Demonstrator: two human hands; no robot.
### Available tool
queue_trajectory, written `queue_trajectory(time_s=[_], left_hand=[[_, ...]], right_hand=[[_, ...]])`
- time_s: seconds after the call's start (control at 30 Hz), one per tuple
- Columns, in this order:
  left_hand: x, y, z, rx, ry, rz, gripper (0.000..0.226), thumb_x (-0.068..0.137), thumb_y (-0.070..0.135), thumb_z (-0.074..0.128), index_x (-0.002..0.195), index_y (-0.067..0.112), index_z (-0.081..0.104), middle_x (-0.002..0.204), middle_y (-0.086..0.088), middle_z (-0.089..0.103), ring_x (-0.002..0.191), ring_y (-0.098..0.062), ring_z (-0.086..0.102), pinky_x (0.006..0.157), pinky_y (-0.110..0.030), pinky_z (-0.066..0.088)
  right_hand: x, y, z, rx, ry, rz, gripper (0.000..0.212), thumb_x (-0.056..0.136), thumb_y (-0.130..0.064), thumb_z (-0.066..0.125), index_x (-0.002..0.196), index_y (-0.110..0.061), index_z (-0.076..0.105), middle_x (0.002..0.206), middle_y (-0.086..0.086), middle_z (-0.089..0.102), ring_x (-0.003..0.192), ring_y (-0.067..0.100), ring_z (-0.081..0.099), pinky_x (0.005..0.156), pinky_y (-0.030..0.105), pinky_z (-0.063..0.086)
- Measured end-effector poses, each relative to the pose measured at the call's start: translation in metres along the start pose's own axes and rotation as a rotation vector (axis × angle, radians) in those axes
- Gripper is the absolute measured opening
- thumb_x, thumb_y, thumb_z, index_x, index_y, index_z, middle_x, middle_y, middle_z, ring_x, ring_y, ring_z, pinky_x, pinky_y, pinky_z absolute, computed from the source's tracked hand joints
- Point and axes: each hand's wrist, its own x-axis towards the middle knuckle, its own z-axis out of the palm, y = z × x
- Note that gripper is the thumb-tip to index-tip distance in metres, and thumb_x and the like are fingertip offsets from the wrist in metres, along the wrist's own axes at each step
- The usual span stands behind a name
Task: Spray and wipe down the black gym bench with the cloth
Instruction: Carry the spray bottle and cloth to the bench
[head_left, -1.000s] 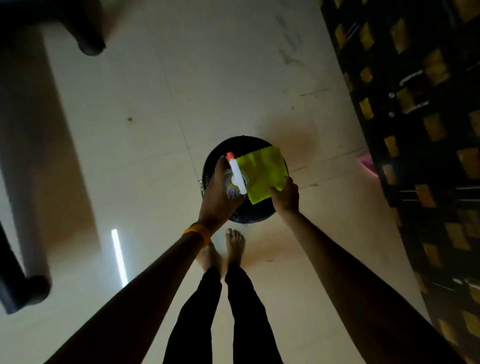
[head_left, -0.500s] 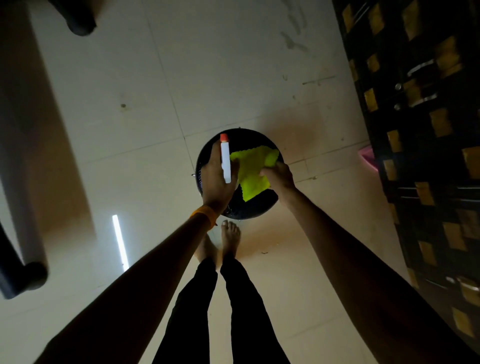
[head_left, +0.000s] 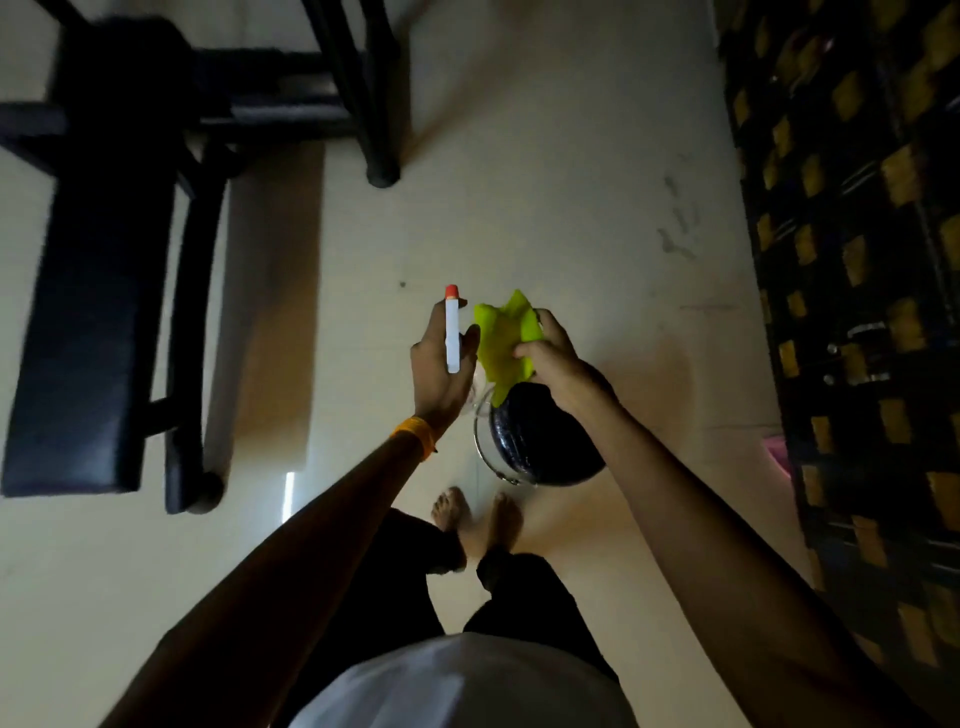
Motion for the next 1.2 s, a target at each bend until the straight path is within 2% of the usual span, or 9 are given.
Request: queue_trajectory(time_s=[0.13,0.23,0.3,0.4,0.5,0.8,0.97,1.1,1.2], left_hand=[[0.027,0.0,-0.062,-0.037,0.199,-0.081,0.034,0.096,0.02,0.063,0.129,0.013,0.058,0.1,0.001,0.069,0.074,-0.022,0.067,0.075,-0.045,0.06],[0.047,-0.012,-0.111,-0.088,0.3,-0.133,0.036,0.096,0.018,0.064,0.13,0.013,0.058,0.099,-0.001,0.07,0.076,-0.021,0.068,0.078,-0.037,0.059],[0.062,-0.023,-0.143,-0.106,0.358,-0.14,0.035,0.096,0.017,0.064,0.13,0.014,0.059,0.099,0.007,0.069,0.08,-0.023,0.07,0.079,-0.037,0.059],[0.088,-0.043,-0.193,-0.135,0.42,-0.177,0.031,0.096,0.021,0.064,0.124,0.031,0.056,0.099,0.011,0.067,0.086,-0.031,0.071,0.082,-0.042,0.059],[0.114,-0.067,-0.239,-0.138,0.484,-0.257,0.034,0.095,0.028,0.065,0.114,0.054,0.053,0.092,0.016,0.066,0.088,-0.033,0.07,0.081,-0.052,0.059],[0.218,-0.125,-0.35,-0.064,0.654,-0.302,0.018,0.092,0.025,0.061,0.109,0.02,0.057,0.098,-0.011,0.067,0.086,-0.031,0.065,0.077,-0.056,0.057],[0.283,-0.162,-0.388,0.022,0.755,-0.371,0.025,0.092,0.021,0.059,0.113,0.007,0.063,0.098,-0.009,0.065,0.088,-0.024,0.059,0.076,-0.043,0.052],[0.332,-0.199,-0.412,0.118,0.837,-0.475,0.024,0.094,0.032,0.056,0.105,0.013,0.065,0.094,-0.008,0.061,0.084,-0.001,0.048,0.07,-0.014,0.037],[0.361,-0.224,-0.429,0.1,0.919,-0.563,0.025,0.093,0.034,0.06,0.103,0.012,0.067,0.097,-0.007,0.059,0.089,0.007,0.047,0.074,-0.008,0.036]], right_hand=[[0.014,-0.06,0.069,-0.001,-0.103,-0.039,0.043,0.091,0.003,0.053,0.128,-0.018,0.053,0.119,0.007,0.062,0.103,0.025,0.064,0.066,0.032,0.055],[0.03,-0.094,0.128,-0.014,-0.16,-0.035,0.034,0.097,-0.008,0.058,0.129,-0.019,0.053,0.118,0.002,0.061,0.094,0.018,0.063,0.063,0.032,0.055],[0.046,-0.11,0.17,-0.068,-0.192,-0.049,0.033,0.096,-0.008,0.058,0.124,-0.025,0.053,0.123,0.003,0.06,0.105,0.024,0.063,0.067,0.039,0.058],[0.069,-0.133,0.235,-0.157,-0.241,-0.087,0.04,0.093,-0.005,0.059,0.123,-0.03,0.053,0.128,0.006,0.06,0.116,0.031,0.062,0.071,0.046,0.06],[0.084,-0.155,0.292,-0.239,-0.284,-0.108,0.041,0.094,-0.008,0.06,0.127,-0.03,0.053,0.125,0.002,0.061,0.111,0.025,0.063,0.063,0.036,0.059],[0.166,-0.218,0.432,-0.41,-0.41,-0.169,0.04,0.095,-0.007,0.059,0.127,-0.031,0.055,0.129,0.004,0.061,0.115,0.029,0.06,0.08,0.052,0.061],[0.236,-0.253,0.501,-0.539,-0.494,-0.21,0.042,0.094,-0.006,0.059,0.125,-0.034,0.055,0.129,0.004,0.061,0.115,0.03,0.06,0.089,0.06,0.057],[0.293,-0.282,0.554,-0.63,-0.568,-0.227,0.044,0.092,-0.003,0.058,0.12,-0.037,0.054,0.123,0.002,0.062,0.114,0.03,0.06,0.092,0.061,0.055],[0.331,-0.3,0.592,-0.717,-0.614,-0.219,0.045,0.089,-0.006,0.06,0.117,-0.04,0.055,0.119,0.001,0.064,0.112,0.03,0.062,0.09,0.06,0.056]])
